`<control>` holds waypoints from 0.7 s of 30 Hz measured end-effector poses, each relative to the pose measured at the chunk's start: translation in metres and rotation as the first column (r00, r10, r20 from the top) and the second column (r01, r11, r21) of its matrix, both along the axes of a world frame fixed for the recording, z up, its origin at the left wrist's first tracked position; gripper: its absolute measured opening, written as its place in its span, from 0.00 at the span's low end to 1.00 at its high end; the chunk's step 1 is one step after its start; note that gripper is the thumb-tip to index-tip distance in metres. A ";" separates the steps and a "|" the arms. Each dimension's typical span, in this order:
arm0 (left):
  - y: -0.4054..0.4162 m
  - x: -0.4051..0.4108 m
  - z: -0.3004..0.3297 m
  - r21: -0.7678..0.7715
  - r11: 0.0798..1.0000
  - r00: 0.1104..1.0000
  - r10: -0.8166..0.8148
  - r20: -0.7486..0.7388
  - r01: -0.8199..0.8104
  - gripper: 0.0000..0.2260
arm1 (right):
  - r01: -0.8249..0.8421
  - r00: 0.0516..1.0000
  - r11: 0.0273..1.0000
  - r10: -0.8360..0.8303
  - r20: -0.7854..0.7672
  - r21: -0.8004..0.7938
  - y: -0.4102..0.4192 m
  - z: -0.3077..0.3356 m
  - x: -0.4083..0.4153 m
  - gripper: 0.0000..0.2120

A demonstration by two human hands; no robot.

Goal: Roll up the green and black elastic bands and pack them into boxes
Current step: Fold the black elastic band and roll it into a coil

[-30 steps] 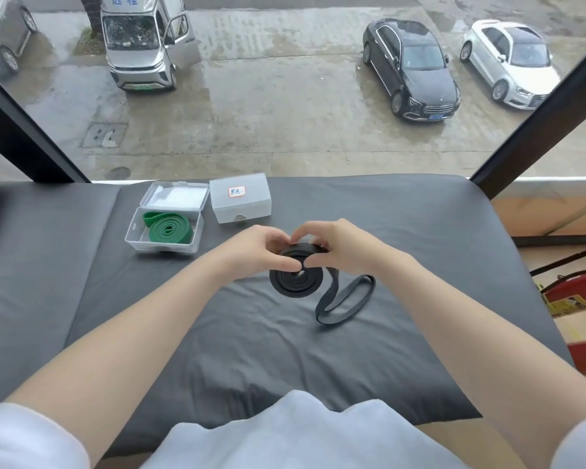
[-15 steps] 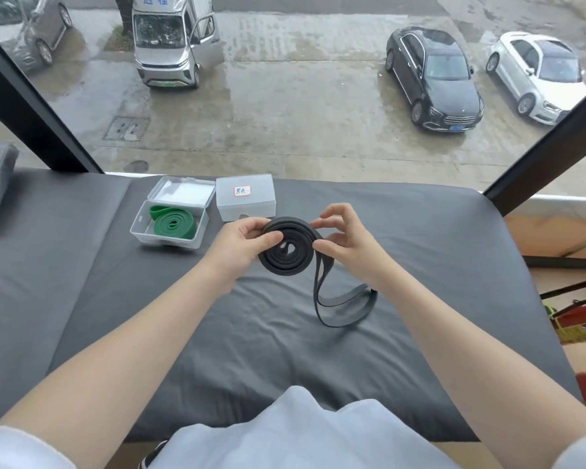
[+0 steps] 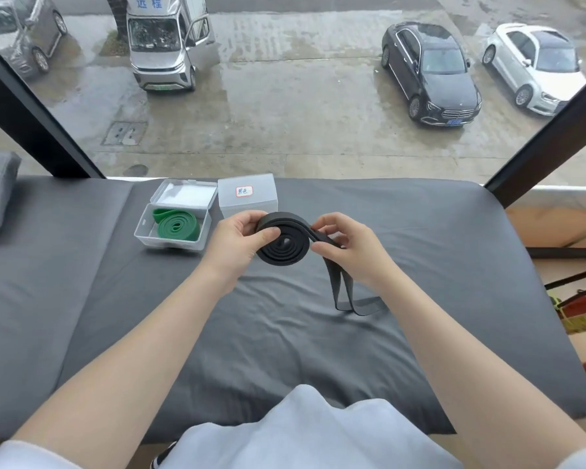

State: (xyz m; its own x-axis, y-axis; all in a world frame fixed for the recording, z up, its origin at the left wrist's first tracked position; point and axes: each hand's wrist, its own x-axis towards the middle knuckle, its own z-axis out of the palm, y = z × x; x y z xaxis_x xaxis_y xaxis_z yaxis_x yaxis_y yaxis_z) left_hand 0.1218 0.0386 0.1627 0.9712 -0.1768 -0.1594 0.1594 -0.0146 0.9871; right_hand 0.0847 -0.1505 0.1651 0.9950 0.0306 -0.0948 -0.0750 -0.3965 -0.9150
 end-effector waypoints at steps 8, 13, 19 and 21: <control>-0.015 -0.008 -0.017 -0.181 0.972 0.960 0.097 -0.261 -0.148 0.05 | 0.176 0.984 0.982 -0.175 -0.019 0.064 0.016 -0.008 -0.005 0.06; -0.017 -0.013 -0.018 -0.214 0.965 0.963 0.095 -0.253 -0.152 0.06 | 0.196 0.980 0.971 -0.189 -0.062 0.139 0.015 -0.013 -0.004 0.10; -0.016 -0.016 -0.014 -0.329 0.936 0.968 0.043 -0.246 -0.125 0.06 | 0.122 0.993 0.948 -0.118 -0.032 0.293 0.015 -0.007 -0.004 0.12; -0.013 -0.018 -0.013 -0.341 0.938 0.961 -0.041 -0.274 -0.057 0.05 | 0.067 0.997 0.982 -0.071 0.018 0.178 0.010 0.001 0.000 0.12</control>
State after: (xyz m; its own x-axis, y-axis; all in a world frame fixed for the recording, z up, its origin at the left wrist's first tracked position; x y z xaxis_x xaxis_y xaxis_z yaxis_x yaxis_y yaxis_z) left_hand 0.1038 0.0253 0.1493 0.9003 -0.2601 -0.3490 0.4212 0.3185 0.8492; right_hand 0.0843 -0.1402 0.1657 0.9973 -0.0240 -0.0701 -0.0737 -0.2228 -0.9721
